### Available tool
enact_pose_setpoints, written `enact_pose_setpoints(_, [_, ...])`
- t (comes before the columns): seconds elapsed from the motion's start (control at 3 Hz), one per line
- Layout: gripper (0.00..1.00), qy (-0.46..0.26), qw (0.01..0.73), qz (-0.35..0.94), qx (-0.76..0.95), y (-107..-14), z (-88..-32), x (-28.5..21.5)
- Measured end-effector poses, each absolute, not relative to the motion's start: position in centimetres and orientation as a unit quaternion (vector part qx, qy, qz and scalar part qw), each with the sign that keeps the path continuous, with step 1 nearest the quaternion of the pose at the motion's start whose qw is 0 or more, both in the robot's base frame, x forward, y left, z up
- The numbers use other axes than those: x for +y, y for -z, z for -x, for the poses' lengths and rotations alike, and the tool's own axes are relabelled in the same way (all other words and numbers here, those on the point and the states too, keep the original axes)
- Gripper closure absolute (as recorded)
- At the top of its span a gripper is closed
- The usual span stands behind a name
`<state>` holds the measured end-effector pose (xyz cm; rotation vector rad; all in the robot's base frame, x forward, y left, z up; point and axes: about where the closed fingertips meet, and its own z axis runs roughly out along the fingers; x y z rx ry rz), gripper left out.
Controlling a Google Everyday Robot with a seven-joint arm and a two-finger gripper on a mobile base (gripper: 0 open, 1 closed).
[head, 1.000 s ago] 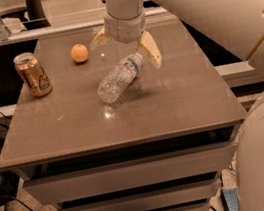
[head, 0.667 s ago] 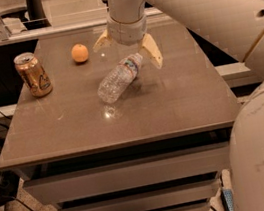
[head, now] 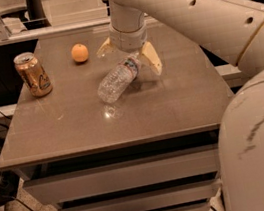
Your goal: Place water bottle upright
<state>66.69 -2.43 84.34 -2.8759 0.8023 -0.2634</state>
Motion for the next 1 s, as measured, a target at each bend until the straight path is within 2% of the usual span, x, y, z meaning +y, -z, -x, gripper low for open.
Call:
enact_pose_setpoints(0.33, [0.18, 0.083, 0.061, 0.949, 0.297, -83.38, -67.19, -2.64])
enact_pose_setpoints(1.0, [0.63, 0.073, 0.038, 0.932, 0.354, -83.41, -67.41, -2.8])
